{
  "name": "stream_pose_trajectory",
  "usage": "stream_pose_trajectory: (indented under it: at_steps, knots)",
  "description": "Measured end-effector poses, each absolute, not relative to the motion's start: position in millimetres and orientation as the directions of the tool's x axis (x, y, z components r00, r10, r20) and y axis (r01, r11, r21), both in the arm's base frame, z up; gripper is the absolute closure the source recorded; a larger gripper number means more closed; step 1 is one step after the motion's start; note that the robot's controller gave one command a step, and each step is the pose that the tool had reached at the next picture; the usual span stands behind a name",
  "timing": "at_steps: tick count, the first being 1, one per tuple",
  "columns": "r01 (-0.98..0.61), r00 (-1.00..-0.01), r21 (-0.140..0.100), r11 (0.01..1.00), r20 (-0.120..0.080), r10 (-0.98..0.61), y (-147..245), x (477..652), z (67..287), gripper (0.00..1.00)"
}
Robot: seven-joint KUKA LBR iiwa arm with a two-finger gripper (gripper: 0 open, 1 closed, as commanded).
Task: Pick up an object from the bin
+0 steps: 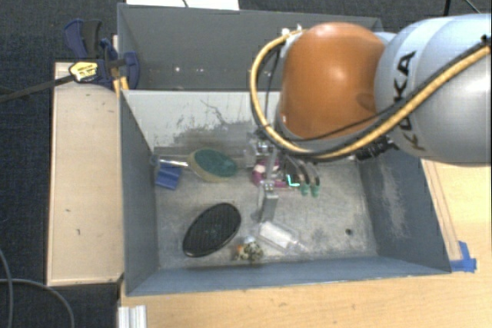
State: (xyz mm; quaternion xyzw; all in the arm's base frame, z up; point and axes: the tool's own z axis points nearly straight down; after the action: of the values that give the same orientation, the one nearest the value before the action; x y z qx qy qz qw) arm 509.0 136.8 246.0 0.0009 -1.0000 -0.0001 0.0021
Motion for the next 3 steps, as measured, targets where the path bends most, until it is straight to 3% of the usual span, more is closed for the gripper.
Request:
stream_pose_trajectory:
  at_steps: [1, 2, 3]
  knots:
    - [-0.337, -0.942, 0.001, 0.942, -0.013, -0.337, 169, 490.0, 80, 0.00]
    - [-0.415, -0.910, 0.004, 0.910, 0.007, -0.415, 165, 569.0, 70, 0.00]
    - [-0.408, -0.913, 0.001, 0.913, -0.001, -0.408, 164, 570.1, 71, 1.00]
